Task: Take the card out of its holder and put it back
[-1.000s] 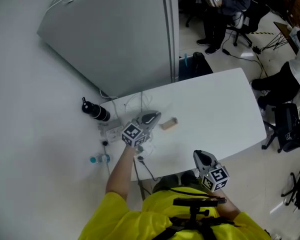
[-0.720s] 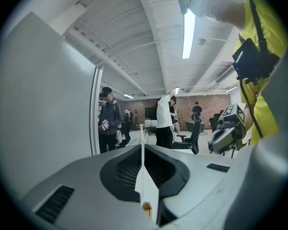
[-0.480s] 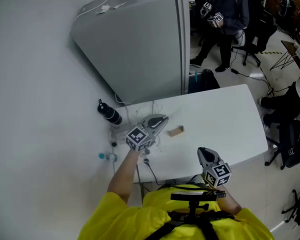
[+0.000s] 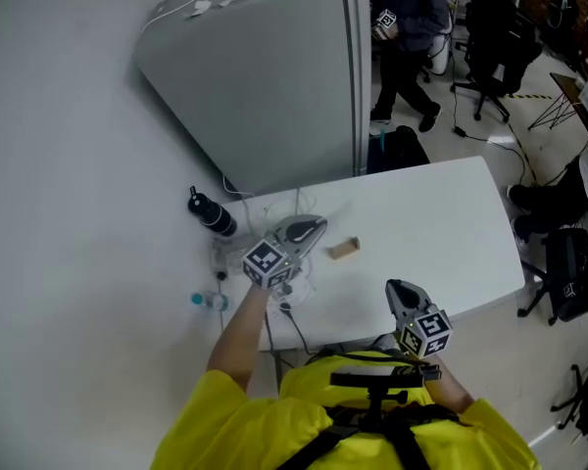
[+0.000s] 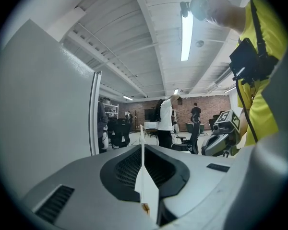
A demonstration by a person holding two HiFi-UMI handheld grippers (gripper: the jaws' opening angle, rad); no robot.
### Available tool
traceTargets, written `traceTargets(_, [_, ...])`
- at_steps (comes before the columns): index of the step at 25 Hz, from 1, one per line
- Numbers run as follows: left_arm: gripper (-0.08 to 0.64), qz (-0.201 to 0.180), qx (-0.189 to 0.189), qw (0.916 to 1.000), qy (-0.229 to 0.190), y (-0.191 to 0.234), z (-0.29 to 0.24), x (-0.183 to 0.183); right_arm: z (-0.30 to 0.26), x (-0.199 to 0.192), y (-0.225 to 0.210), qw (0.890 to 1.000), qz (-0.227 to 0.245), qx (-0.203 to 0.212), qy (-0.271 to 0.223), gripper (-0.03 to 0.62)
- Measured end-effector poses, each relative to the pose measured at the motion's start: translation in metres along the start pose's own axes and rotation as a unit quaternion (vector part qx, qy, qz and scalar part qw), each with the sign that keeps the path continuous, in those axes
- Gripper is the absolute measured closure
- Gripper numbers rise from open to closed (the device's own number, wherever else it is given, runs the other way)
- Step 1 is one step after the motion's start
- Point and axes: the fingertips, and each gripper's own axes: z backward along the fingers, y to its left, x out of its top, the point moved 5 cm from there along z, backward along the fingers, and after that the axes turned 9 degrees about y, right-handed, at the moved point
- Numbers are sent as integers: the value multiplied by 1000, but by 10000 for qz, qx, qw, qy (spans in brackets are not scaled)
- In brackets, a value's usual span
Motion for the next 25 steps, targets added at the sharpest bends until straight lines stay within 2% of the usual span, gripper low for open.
traceTargets(7, [551,59,-107,9998,162,8,-10,-16,-8,2,-4,10000,-9,-3,95,588])
traceTargets(12, [551,391,-238,9983,348,23,-29,-60,-22,-10,-3,9991,-136,65,389,588])
traceTargets(17, [551,313,-470,9962,663,38,-53,-110,-46,-20,-4,9976,-225,174,626,588])
traceTargets(25, [551,886,-554,9933,485,40,-68,-155,-57,-48,-12,9937,-429,183,1018,588])
